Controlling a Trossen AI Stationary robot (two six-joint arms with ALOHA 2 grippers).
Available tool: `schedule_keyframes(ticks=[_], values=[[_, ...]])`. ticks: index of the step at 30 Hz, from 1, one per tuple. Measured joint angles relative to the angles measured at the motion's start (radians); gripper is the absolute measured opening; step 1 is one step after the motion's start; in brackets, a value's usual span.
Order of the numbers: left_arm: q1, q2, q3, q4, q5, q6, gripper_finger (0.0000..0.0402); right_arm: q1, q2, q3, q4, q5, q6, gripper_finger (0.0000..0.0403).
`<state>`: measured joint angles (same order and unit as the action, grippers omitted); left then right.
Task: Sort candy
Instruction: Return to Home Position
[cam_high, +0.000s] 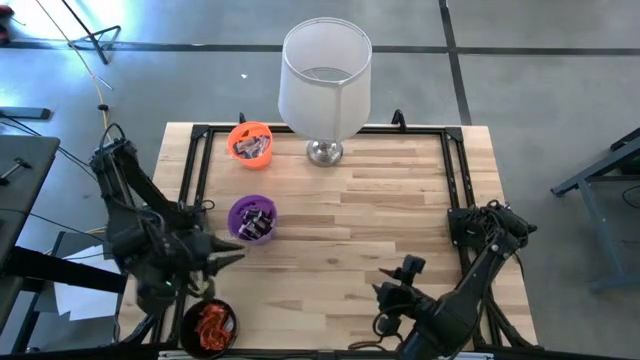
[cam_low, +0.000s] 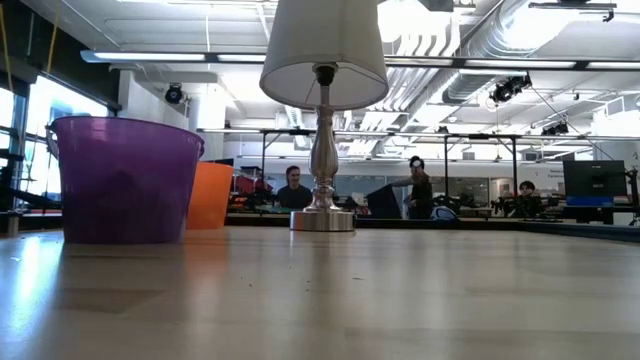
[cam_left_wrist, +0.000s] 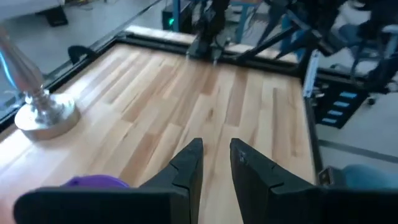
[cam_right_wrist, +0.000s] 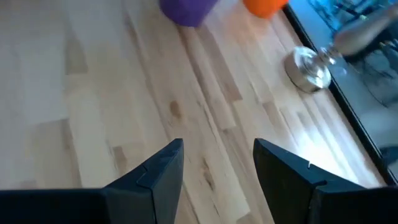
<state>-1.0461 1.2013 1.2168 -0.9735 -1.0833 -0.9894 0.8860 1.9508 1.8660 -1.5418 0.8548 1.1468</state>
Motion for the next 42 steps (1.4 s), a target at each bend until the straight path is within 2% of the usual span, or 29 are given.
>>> schedule_keyframes(ticks=[7, 10, 13, 15, 17, 20, 23, 26, 28, 30, 32, 36, 42], values=[[-0.086, -0.115, 0.0, -0.121, -0.085, -0.018, 0.0067, 0.0, -0.073, -0.034, -0.029, 0.111, -0.071, 0.019], [-0.099, -0.142, -0.01, -0.159, -0.089, -0.051, 0.0067, -0.002, -0.159, -0.159, -0.017, 0.182, -0.045, 0.019], [-0.1, -0.15, -0.028, -0.155, -0.049, -0.029, 0.0067, -0.02, -0.285, -0.353, 0.037, 0.188, 0.022, 0.019], [-0.1, -0.149, -0.04, -0.148, -0.016, -0.009, 0.0067, -0.031, -0.396, -0.508, 0.14, 0.191, 0.024, 0.019], [-0.1, -0.148, -0.057, -0.142, -0.01, -0.003, 0.0067, -0.038, -0.511, -0.668, 0.318, 0.19, -0.014, 0.019], [-0.1, -0.149, -0.072, -0.134, -0.011, -0.003, 0.0067, -0.044, -0.692, -0.894, 0.71, 0.172, -0.209, 0.019], [-0.1, -0.149, -0.076, -0.134, -0.027, 0.0, 0.0067, -0.062, -0.845, -1.116, 1.166, 0.068, -0.542, 0.019], [-0.1, -0.149, -0.076, -0.13, -0.041, 0.0, 0.0067, -0.106, -0.968, -1.318, 1.613, -0.116, -0.831, 0.019], [-0.1, -0.149, -0.076, -0.129, -0.041, -0.001, 0.0067, -0.149, -1.026, -1.435, 1.844, -0.255, -0.955, 0.019], [-0.1, -0.149, -0.076, -0.128, -0.041, -0.001, 0.0067, -0.191, -1.07, -1.523, 2.003, -0.348, -1.023, 0.019], [-0.1, -0.149, -0.076, -0.128, -0.041, -0.001, 0.0067, -0.23, -1.107, -1.592, 2.086, -0.391, -1.048, 0.019], [-0.1, -0.149, -0.076, -0.128, -0.041, -0.001, 0.0067, -0.309, -1.157, -1.677, 2.112, -0.441, -1.016, 0.019], [-0.1, -0.149, -0.076, -0.128, -0.042, -0.002, 0.0067, -0.409, -1.181, -1.719, 2.113, -0.629, -1.018, 0.019]])
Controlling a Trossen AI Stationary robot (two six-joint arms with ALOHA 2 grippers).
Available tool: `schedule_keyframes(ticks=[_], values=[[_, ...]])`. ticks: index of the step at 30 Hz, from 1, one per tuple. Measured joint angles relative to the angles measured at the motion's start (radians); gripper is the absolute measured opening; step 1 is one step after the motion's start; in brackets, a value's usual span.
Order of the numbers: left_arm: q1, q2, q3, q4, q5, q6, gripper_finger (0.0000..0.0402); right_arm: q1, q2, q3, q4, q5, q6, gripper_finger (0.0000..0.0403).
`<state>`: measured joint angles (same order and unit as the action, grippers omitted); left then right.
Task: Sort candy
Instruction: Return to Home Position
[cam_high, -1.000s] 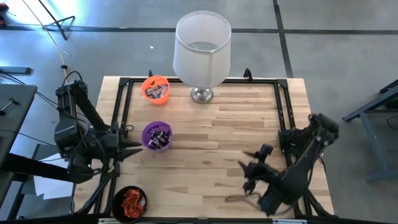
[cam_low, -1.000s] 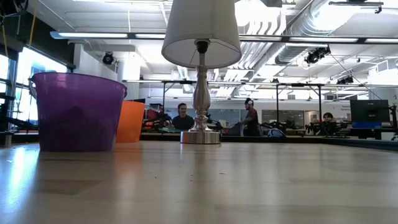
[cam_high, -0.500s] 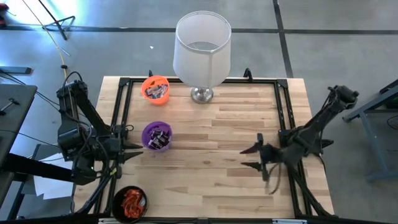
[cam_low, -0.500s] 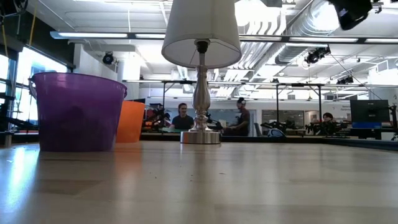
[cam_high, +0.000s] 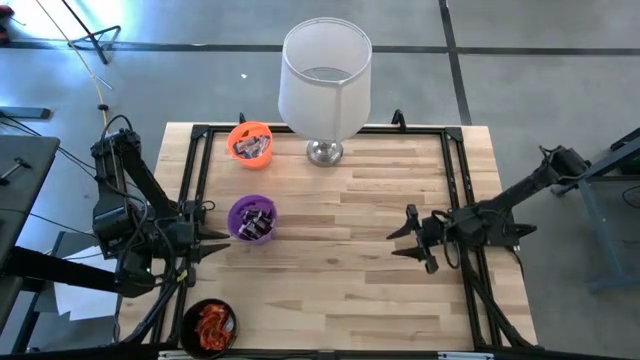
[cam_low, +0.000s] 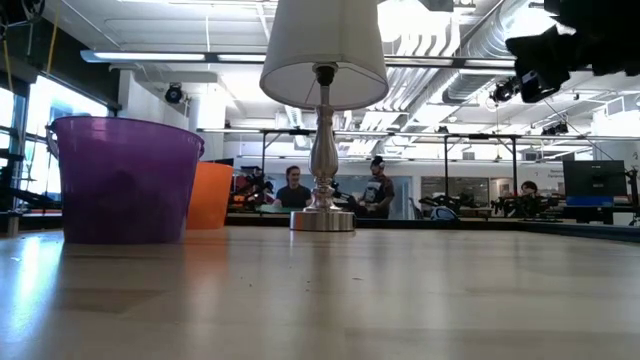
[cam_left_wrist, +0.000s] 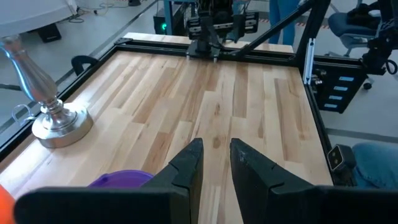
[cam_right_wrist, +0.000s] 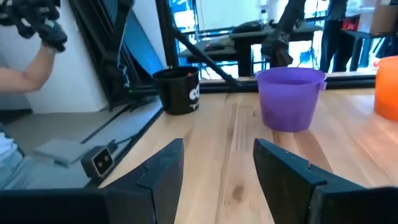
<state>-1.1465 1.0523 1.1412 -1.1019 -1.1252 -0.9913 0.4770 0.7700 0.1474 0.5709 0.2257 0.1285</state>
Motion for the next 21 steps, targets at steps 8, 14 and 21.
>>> schedule_keyframes(ticks=[8, 14, 21], values=[[0.001, 0.0, 0.0, 0.0, -0.001, -0.002, 0.0067, -0.151, 0.0, 0.0, -0.076, -0.105, 0.003, 0.019], [0.001, 0.0, 0.0, 0.0, -0.002, -0.002, 0.0067, -0.262, 0.0, 0.0, -0.135, -0.205, 0.02, 0.019], [0.001, 0.0, 0.0, 0.0, -0.004, -0.028, 0.0067, -0.401, 0.001, 0.0, -0.22, -0.278, 0.021, 0.019]])
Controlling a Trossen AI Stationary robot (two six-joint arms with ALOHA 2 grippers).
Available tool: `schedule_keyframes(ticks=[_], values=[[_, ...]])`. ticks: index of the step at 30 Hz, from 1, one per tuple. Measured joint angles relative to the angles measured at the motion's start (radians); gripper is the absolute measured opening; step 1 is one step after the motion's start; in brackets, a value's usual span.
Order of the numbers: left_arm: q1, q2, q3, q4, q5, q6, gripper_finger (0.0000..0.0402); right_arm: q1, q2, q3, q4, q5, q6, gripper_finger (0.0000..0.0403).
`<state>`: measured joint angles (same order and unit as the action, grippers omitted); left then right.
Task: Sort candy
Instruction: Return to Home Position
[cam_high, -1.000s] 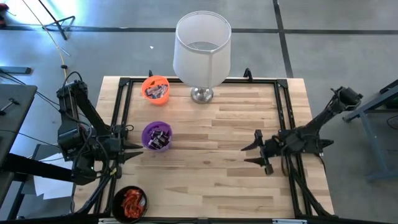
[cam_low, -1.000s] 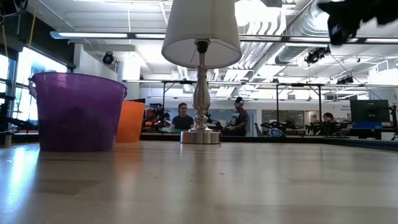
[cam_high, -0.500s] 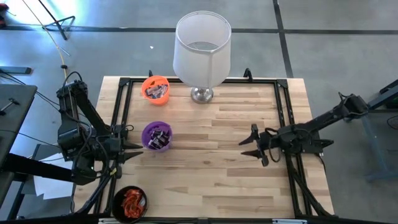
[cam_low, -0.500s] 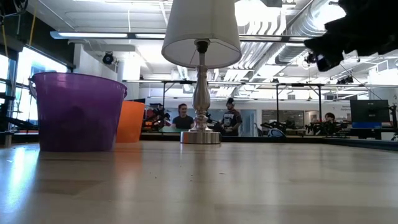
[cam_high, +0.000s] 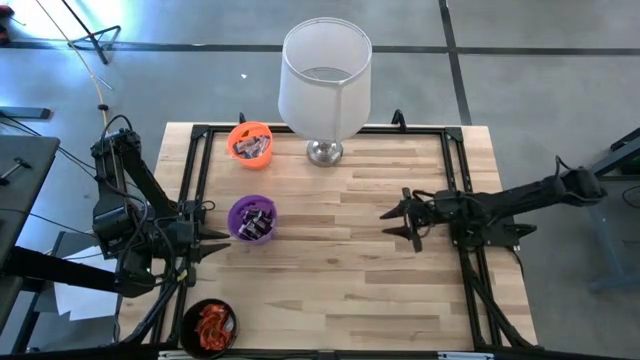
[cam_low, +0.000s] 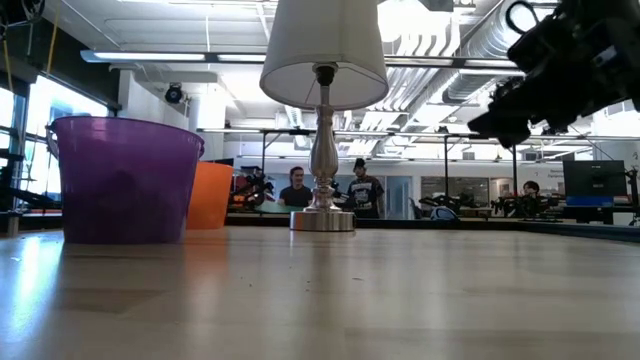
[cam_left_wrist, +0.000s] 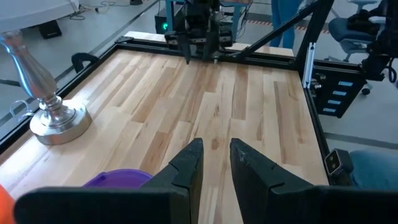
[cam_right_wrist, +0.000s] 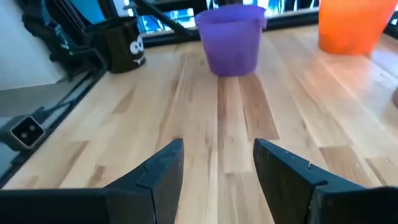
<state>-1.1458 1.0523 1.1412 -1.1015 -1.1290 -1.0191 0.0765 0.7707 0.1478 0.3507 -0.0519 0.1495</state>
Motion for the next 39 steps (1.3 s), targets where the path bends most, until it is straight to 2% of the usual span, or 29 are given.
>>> schedule_keyframes(ticks=[12, 17, 35, 39], values=[[0.0, 0.0, 0.0, 0.0, 0.0, -0.021, 0.0067, -0.217, 0.0, 0.0, -0.027, -0.09, -0.052, 0.019], [0.0, 0.0, 0.0, 0.0, 0.016, -0.026, 0.0067, -0.282, 0.0, 0.0, -0.034, -0.192, -0.042, 0.019], [-0.001, 0.0, 0.0, 0.0, 0.039, -0.03, 0.0067, -0.314, 0.0, 0.0, -0.114, -0.211, -0.015, 0.019], [-0.001, 0.001, 0.0, 0.0, 0.058, -0.049, 0.0067, -0.314, 0.0, -0.062, 0.003, -0.21, 0.006, 0.019]])
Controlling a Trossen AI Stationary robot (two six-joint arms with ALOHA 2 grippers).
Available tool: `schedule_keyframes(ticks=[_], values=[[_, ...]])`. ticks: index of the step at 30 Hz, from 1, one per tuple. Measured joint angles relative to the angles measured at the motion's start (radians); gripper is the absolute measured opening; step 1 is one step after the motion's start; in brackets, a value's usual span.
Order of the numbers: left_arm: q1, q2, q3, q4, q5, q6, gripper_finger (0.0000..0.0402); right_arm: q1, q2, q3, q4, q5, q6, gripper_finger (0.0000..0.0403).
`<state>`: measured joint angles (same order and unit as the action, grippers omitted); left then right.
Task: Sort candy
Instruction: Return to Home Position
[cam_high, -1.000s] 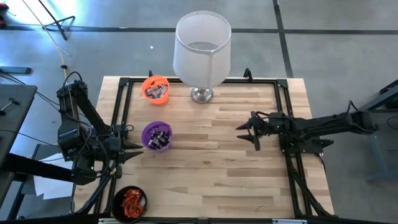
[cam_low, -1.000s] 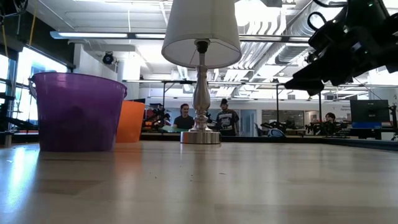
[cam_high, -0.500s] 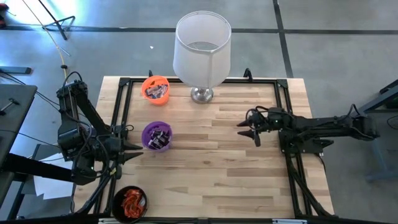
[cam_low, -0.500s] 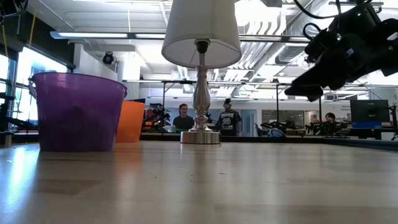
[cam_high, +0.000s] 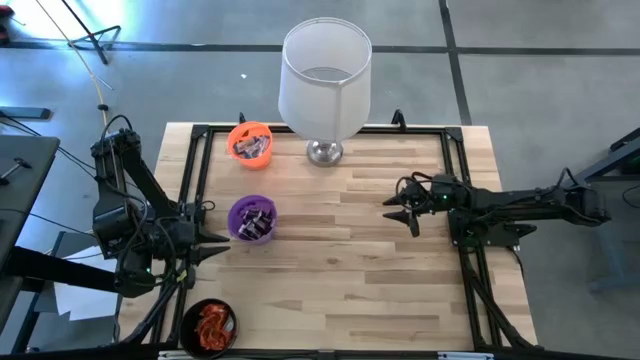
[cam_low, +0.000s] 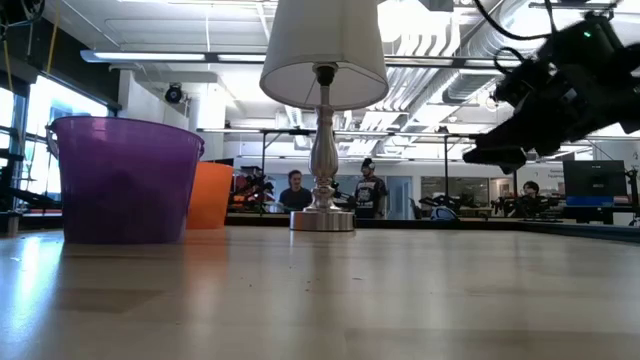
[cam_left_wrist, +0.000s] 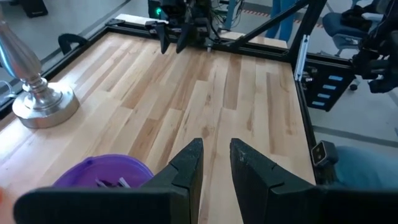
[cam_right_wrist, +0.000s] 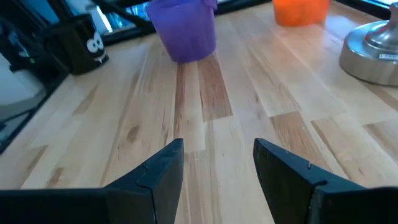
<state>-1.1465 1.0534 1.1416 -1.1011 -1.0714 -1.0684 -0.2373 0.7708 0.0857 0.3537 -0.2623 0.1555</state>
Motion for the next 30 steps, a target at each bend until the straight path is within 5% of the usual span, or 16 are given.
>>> schedule_keyframes(ticks=[4, 13, 26, 30], values=[[0.0, 0.0, 0.0, 0.0, 0.017, -0.002, 0.0067, 0.0, 0.0, -0.075, 0.15, 0.0, 0.043, 0.019], [0.0, 0.0, 0.0, 0.0, 0.016, -0.003, 0.0067, 0.0, 0.0, -0.074, 0.097, 0.094, 0.046, 0.019], [0.001, 0.0, 0.0, 0.002, -0.049, -0.021, 0.0067, 0.0, -0.003, -0.075, 0.038, 0.098, 0.048, 0.019], [0.0, 0.006, 0.0, 0.003, -0.04, -0.021, 0.0067, 0.0, -0.109, -0.076, -0.047, 0.098, 0.051, 0.019]])
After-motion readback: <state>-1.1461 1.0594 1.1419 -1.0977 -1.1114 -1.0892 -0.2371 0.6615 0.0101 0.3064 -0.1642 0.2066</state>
